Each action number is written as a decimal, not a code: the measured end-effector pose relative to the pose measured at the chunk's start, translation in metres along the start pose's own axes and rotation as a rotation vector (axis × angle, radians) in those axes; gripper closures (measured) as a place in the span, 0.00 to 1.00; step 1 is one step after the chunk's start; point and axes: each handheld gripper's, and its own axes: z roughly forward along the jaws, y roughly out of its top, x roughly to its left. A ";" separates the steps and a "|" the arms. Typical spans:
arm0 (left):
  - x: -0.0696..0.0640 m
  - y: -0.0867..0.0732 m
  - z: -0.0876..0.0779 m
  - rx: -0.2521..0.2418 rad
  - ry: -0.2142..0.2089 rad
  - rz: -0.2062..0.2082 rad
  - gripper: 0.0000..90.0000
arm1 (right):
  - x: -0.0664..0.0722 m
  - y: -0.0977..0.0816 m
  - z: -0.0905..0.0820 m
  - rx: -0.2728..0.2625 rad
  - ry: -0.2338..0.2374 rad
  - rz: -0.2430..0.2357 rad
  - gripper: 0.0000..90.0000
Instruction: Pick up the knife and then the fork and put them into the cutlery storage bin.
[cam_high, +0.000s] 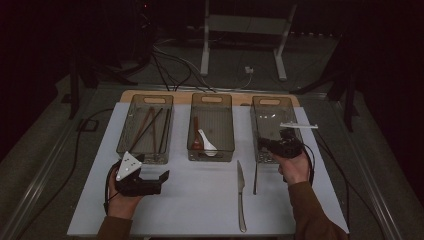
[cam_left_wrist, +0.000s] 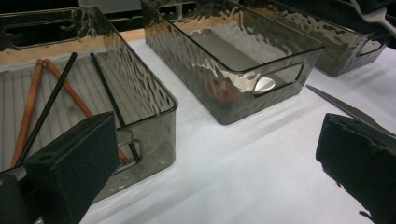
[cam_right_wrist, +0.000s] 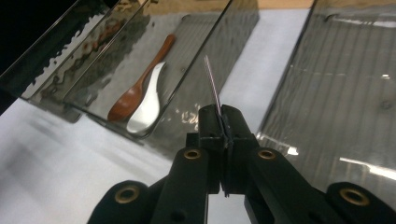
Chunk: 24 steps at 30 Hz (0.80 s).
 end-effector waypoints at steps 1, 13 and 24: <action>0.000 -0.001 -0.001 -0.001 0.001 -0.001 0.01 | -0.002 0.001 -0.001 -0.006 -0.007 0.002 0.99; 0.000 -0.006 -0.001 -0.001 -0.001 -0.005 0.01 | -0.024 0.010 -0.005 -0.022 -0.063 0.039 0.99; 0.001 -0.007 -0.002 -0.006 -0.002 -0.010 0.01 | -0.039 0.019 -0.007 -0.032 -0.101 0.053 0.99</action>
